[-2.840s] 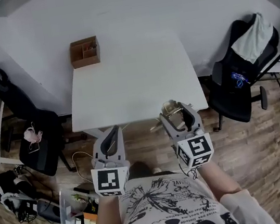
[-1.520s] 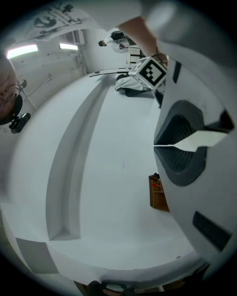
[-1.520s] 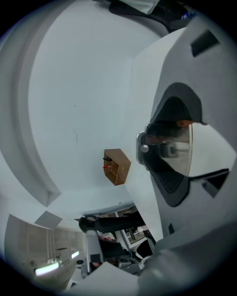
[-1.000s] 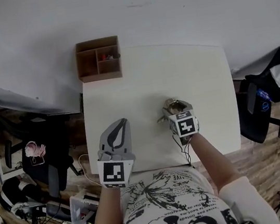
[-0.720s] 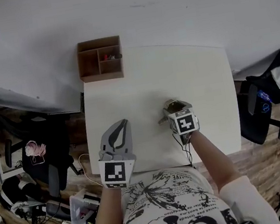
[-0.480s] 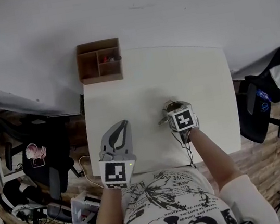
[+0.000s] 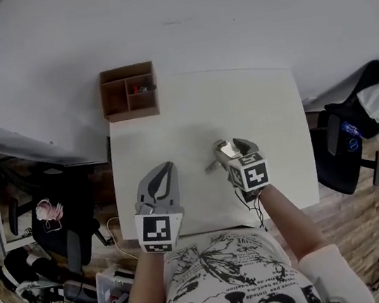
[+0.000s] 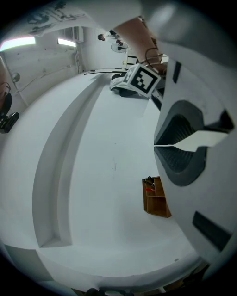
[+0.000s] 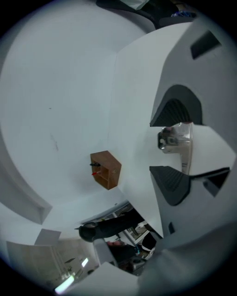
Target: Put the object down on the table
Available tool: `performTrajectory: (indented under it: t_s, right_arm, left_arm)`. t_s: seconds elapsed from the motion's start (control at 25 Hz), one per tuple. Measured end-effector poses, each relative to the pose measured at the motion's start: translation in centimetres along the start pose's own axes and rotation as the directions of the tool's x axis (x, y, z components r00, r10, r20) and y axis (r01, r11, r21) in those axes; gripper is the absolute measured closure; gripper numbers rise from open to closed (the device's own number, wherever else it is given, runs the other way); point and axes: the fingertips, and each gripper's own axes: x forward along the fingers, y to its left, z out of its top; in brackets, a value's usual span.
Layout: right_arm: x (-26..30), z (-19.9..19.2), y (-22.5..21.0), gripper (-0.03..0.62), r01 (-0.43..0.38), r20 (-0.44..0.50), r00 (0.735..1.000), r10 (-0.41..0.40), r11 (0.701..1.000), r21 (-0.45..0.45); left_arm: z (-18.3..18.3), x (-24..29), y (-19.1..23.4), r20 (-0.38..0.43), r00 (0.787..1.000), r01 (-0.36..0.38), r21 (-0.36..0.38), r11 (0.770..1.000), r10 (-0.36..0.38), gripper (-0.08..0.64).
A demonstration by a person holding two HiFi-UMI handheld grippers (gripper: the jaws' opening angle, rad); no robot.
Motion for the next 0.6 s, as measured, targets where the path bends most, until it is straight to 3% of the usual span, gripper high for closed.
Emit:
performTrajectory:
  t_s: [0.16, 0.36, 0.6]
  right_arm:
    - [-4.8, 3.6, 0.8, 0.418, -0.021, 0.170, 0.985, 0.031, 0.998, -0.057]
    - [-10.4, 7.4, 0.3, 0.585, 0.003, 0.359, 0.933, 0.038, 0.994, -0.113]
    - [-16.1, 10.3, -0.2, 0.598, 0.007, 0.548, 0.833, 0.073, 0.990, -0.143]
  left_arm:
    - [2.1, -0.1, -1.4, 0.028, 1.000, -0.012, 0.014, 1.000, 0.011, 0.548]
    - [4.4, -0.1, -3.1, 0.063, 0.998, -0.025, 0.032, 0.999, 0.023, 0.548]
    - [7.2, -0.5, -5.0, 0.106, 0.994, -0.039, 0.043, 0.998, 0.034, 0.548]
